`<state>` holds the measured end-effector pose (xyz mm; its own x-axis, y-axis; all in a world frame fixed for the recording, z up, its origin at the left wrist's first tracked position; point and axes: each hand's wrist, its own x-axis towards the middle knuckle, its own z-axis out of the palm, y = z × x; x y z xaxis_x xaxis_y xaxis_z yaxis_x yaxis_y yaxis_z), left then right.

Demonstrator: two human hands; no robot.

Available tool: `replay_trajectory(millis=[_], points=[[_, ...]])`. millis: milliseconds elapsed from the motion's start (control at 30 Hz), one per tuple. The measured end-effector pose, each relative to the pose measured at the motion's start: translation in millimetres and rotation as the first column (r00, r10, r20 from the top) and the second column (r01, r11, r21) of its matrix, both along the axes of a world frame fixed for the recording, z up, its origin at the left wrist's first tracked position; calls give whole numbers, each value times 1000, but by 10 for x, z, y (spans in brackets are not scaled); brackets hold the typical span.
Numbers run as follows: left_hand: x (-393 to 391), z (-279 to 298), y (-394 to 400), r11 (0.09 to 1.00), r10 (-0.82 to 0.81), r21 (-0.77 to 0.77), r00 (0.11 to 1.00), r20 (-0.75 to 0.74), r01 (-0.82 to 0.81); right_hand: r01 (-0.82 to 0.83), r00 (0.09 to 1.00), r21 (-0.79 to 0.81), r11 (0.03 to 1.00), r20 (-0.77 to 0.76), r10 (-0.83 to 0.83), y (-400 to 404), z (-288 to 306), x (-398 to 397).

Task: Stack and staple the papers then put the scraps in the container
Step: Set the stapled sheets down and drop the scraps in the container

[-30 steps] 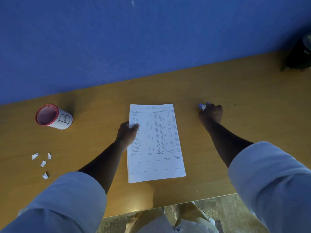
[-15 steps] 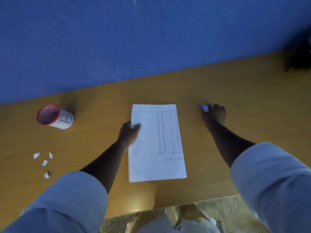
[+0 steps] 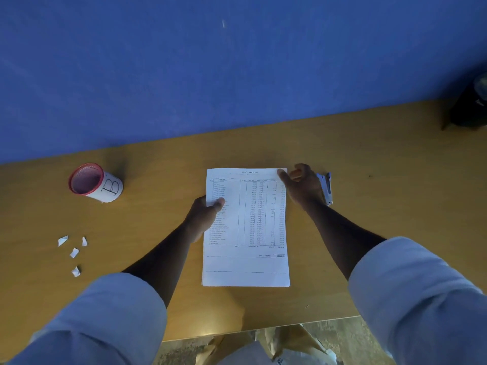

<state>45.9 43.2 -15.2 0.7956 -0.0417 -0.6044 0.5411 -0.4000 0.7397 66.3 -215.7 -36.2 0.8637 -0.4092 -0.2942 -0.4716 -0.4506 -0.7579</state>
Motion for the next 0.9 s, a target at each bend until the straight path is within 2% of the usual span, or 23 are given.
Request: replay_trajectory(millis=[133, 267, 333, 433, 633, 900], points=[[-46, 62, 48, 998, 39, -41, 999, 5, -39, -124, 978, 175, 977, -145, 150, 107, 67, -92], [-85, 93, 140, 993, 81, -91, 996, 22, -78, -227, 900, 410, 883, -259, 351, 158, 107, -190], [-95, 92, 193, 985, 138, -104, 990, 27, -135, -254, 862, 467, 847, -287, 417, 206, 170, -226], [-115, 88, 283, 975, 203, -101, 979, 35, -199, -288, 846, 450, 845, -294, 445, 291, 225, -236], [-185, 119, 441, 960, 260, -121, 964, 61, -251, -266, 887, 424, 866, -243, 392, 429, 328, -156], [-266, 106, 629, 977, 207, 49, 977, 41, -209, -171, 932, 386, 906, -235, 277, 623, 357, -117]])
